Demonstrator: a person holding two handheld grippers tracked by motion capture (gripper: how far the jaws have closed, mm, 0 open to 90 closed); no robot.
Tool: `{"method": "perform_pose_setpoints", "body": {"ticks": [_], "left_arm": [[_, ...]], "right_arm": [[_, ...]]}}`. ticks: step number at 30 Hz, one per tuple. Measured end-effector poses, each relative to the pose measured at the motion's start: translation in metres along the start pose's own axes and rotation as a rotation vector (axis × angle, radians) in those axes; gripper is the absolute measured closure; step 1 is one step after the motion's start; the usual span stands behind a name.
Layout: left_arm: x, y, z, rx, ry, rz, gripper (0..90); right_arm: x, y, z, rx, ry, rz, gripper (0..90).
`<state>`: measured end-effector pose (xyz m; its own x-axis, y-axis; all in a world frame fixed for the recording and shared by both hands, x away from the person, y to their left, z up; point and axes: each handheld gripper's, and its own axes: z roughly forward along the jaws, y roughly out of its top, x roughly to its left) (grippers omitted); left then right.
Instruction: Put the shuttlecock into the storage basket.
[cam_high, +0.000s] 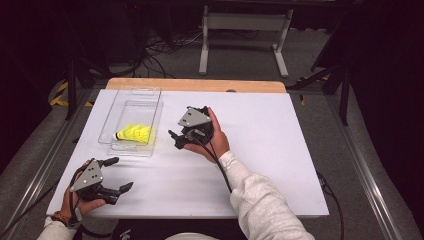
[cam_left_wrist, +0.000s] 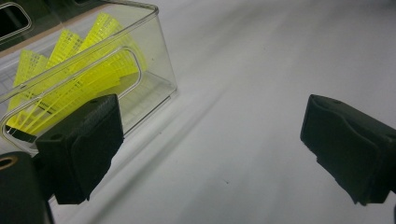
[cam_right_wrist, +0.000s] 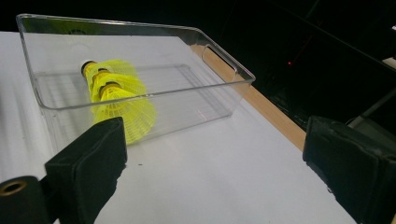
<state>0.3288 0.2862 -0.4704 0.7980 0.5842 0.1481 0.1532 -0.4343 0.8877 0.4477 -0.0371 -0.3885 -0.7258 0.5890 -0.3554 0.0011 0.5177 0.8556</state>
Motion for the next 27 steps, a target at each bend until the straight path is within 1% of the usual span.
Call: {"method": "perform_pose_setpoints", "body": {"ticks": [4, 6, 10, 13, 16, 20, 22, 24, 26, 27], "left_arm": [[-0.001, 0.0, 0.0, 0.004, 0.001, 0.005, 6.8], [-0.001, 0.0, 0.001, 0.007, 0.002, 0.006, 6.8], [0.0, 0.0, 0.001, 0.005, 0.003, 0.005, 6.8], [-0.001, 0.0, 0.001, 0.007, 0.003, 0.007, 6.8], [-0.001, 0.0, 0.002, 0.014, 0.002, 0.008, 6.8], [-0.002, 0.001, 0.002, 0.018, 0.002, 0.012, 6.8], [-0.002, 0.001, 0.003, 0.02, 0.001, 0.012, 6.7], [-0.002, 0.001, 0.003, 0.02, 0.002, 0.013, 6.7], [-0.001, 0.001, 0.002, 0.017, 0.005, 0.015, 6.8], [-0.001, 0.001, 0.002, 0.015, 0.005, 0.012, 6.8]], "right_arm": [[-0.001, -0.002, -0.003, 0.004, -0.002, -0.012, 7.2], [-0.002, -0.005, -0.006, 0.01, -0.011, -0.031, 7.2], [-0.005, -0.012, -0.012, 0.013, -0.016, -0.02, 7.1], [-0.006, -0.018, -0.018, 0.021, -0.027, -0.027, 7.0], [-0.008, -0.027, -0.026, 0.024, -0.034, -0.012, 6.9], [-0.009, -0.033, -0.034, 0.02, -0.043, -0.002, 6.9], [-0.01, -0.035, -0.036, 0.028, -0.046, 0.003, 6.8], [-0.01, -0.036, -0.037, 0.041, -0.056, -0.019, 6.5], [-0.01, -0.038, -0.038, 0.044, -0.063, -0.025, 6.5], [-0.011, -0.04, -0.039, 0.048, -0.061, -0.019, 6.5]]}}
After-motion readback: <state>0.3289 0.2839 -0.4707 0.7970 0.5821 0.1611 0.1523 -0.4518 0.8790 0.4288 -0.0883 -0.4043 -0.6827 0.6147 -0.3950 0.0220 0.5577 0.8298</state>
